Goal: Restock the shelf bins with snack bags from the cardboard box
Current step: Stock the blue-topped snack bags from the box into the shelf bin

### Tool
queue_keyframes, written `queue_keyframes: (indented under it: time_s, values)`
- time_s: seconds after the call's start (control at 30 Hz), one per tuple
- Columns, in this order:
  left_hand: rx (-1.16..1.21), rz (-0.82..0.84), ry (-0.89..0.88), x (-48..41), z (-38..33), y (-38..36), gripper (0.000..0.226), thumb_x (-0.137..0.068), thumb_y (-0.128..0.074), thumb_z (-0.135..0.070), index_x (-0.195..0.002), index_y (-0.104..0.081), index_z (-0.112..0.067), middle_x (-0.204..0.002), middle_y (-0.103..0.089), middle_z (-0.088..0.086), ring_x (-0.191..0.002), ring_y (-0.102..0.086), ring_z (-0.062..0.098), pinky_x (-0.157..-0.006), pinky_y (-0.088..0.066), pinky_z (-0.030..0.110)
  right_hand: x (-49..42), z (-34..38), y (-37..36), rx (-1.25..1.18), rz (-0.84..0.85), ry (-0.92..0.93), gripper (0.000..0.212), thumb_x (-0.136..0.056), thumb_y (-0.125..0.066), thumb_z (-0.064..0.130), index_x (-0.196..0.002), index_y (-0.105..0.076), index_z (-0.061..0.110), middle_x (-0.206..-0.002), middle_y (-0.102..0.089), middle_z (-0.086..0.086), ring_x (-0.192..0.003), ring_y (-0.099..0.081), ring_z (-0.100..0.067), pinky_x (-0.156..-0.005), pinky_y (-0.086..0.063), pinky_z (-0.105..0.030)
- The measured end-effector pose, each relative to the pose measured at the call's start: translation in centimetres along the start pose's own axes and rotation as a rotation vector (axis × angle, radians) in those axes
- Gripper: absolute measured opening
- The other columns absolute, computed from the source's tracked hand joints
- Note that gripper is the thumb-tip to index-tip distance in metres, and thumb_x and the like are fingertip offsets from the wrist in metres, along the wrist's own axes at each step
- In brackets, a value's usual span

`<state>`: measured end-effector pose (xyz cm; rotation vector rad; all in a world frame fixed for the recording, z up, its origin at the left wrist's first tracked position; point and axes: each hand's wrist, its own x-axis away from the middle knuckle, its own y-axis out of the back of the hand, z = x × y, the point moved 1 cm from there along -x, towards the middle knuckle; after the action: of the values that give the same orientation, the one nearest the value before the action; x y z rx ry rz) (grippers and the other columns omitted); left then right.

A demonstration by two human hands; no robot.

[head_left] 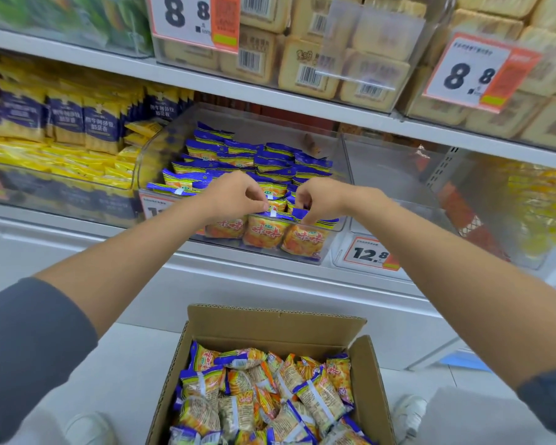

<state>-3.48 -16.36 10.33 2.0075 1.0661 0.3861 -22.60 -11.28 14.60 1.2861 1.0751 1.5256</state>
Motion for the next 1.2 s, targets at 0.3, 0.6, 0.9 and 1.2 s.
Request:
queue_keyframes:
  time_s: [0.3,0.6,0.9,1.2]
  values:
    - [-0.133,-0.084,-0.070,5.6,-4.0,-0.6,0.010,-0.088,-0.068,-0.035,-0.092,-0.070,-0.026,-0.089,-0.063,-0.014,-0.083,-0.052,-0.001,-0.071,-0.041,0.023,6.0,1.8,-3.8,-0.272,-0.650,0.028,0.013,-0.084,-0.063,0.015,-0.096,-0.066,0.016,-0.098,-0.059,0.001,-0.082,-0.054,-0.016,-0.076,-0.046,-0.032]
    - [0.042,0.259,0.276,17.4,3.6,-10.5,0.008,-0.089,-0.066,-0.020,-0.082,-0.070,-0.020,-0.085,-0.065,-0.012,-0.081,-0.060,0.003,-0.075,-0.046,0.019,12.9,1.5,-22.0,-0.341,0.155,0.012,0.017,-0.091,-0.058,0.015,-0.103,-0.069,0.019,-0.093,-0.062,0.009,-0.088,-0.060,-0.011,-0.077,-0.048,-0.026]
    - [0.145,0.306,0.383,18.5,7.0,-14.0,0.007,-0.087,-0.068,-0.014,-0.090,-0.073,-0.019,-0.084,-0.070,-0.011,-0.084,-0.066,0.007,-0.079,-0.056,0.027,10.0,4.9,-30.1,-0.330,0.545,0.113,0.037,-0.089,-0.068,0.028,-0.120,-0.062,0.009,-0.107,-0.064,-0.006,-0.097,-0.059,-0.021,-0.077,-0.047,-0.030]
    - [0.155,0.530,0.397,19.5,6.3,-15.3,0.010,-0.087,-0.067,-0.019,-0.095,-0.068,-0.025,-0.096,-0.072,-0.008,-0.086,-0.068,0.012,-0.069,-0.055,0.027,11.2,6.3,-34.1,-0.311,0.565,0.117,0.064,-0.081,-0.074,0.044,-0.134,-0.053,0.015,-0.127,-0.056,-0.006,-0.119,-0.048,-0.024,-0.097,-0.042,-0.036]
